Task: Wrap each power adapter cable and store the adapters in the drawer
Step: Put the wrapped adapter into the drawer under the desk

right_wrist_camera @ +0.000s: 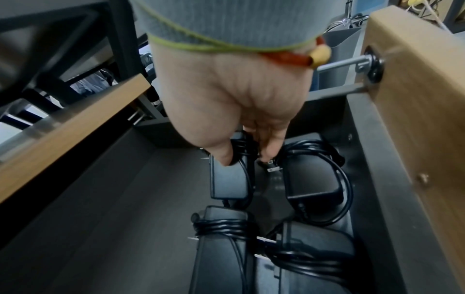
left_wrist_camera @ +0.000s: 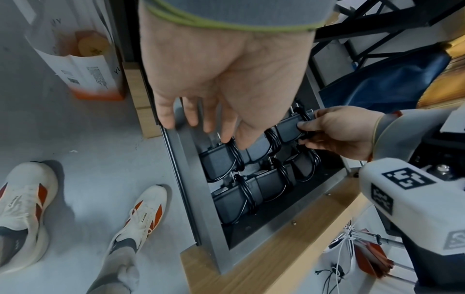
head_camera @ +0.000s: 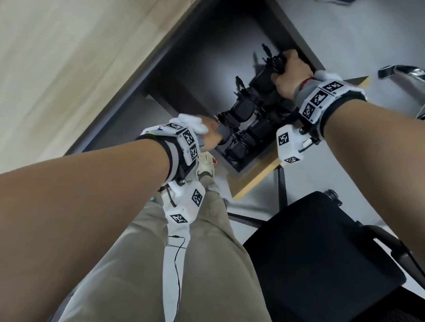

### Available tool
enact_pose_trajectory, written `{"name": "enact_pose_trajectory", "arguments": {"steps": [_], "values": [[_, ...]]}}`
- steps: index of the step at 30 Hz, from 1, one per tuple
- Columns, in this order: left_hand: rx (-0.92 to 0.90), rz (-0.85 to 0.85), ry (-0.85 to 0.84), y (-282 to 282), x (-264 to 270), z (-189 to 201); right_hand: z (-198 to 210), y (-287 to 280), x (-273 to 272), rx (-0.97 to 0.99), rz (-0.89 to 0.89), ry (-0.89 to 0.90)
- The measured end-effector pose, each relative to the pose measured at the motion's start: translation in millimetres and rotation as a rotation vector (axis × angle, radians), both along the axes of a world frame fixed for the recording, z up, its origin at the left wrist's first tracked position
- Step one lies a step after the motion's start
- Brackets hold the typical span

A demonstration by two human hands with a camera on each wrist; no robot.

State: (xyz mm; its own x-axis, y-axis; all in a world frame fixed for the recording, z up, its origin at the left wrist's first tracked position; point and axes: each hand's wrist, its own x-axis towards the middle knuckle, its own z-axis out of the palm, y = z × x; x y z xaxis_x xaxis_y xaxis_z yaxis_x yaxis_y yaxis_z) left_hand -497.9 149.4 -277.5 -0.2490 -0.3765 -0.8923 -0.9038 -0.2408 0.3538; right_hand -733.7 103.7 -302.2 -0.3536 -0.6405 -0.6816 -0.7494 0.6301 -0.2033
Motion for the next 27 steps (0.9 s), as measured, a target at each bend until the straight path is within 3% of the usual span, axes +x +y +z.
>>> {"name": "enact_pose_trajectory", "arguments": {"steps": [8, 19, 23, 27], "values": [[-0.005, -0.001, 0.003, -0.1, -4.1, -4.8, -24.9, 3.8, -3.4, 0.136, 0.156, 0.223], [-0.015, -0.015, -0.021, 0.6, -9.7, -3.3, -27.2, 0.6, -5.1, 0.156, 0.276, 0.336], [-0.006, -0.019, -0.03, -1.0, -12.9, 1.6, -16.4, 0.3, 2.5, 0.138, 0.242, 0.344], [-0.012, -0.015, -0.016, -4.4, -13.4, 11.9, 5.1, 0.4, 9.0, 0.046, 0.119, 0.221]]}}
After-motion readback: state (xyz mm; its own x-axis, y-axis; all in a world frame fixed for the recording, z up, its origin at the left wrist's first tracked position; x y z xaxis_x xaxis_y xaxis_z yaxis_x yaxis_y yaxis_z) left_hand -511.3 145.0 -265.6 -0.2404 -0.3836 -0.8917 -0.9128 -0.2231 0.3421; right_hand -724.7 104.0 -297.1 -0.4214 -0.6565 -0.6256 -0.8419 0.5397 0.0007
